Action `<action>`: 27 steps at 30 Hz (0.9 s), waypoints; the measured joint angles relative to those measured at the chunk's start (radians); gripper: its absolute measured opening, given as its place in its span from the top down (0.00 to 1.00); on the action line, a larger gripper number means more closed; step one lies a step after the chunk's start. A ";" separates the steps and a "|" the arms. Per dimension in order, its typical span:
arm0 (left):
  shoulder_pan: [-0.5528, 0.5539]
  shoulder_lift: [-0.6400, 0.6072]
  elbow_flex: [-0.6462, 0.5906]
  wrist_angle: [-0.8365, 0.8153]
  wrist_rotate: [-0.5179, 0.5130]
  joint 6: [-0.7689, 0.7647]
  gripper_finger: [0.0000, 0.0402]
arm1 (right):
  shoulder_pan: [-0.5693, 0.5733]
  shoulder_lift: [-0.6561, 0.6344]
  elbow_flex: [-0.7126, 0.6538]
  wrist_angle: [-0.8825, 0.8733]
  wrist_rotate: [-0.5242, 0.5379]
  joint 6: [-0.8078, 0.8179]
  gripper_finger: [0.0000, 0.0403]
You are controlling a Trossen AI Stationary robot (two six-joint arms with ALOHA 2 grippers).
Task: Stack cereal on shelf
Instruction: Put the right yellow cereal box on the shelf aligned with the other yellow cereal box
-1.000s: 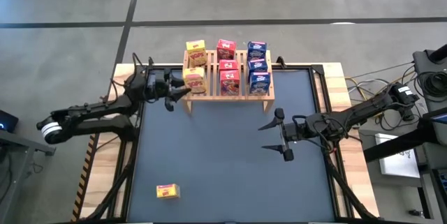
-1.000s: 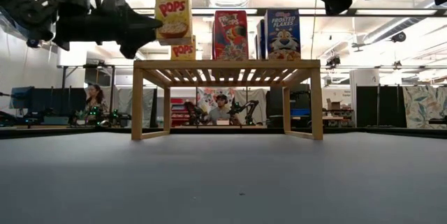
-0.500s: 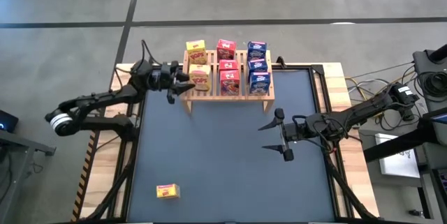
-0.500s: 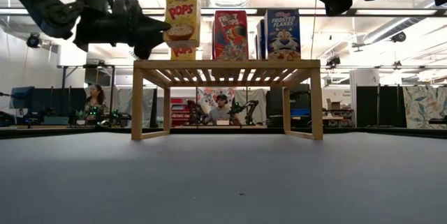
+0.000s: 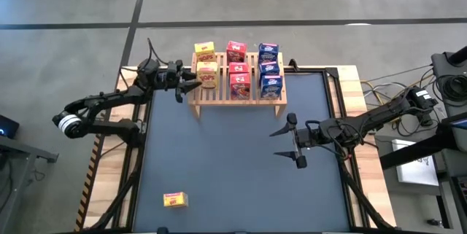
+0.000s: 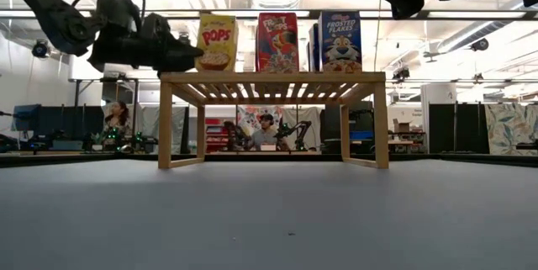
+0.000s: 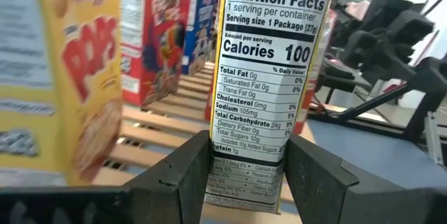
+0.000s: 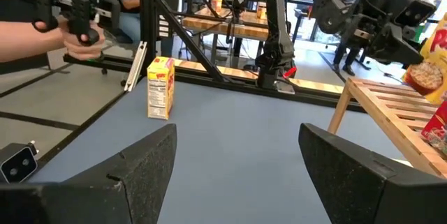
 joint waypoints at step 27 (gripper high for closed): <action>0.075 0.073 0.000 0.014 0.046 -0.002 0.53 | 0.000 0.000 -0.002 0.007 0.063 0.017 0.29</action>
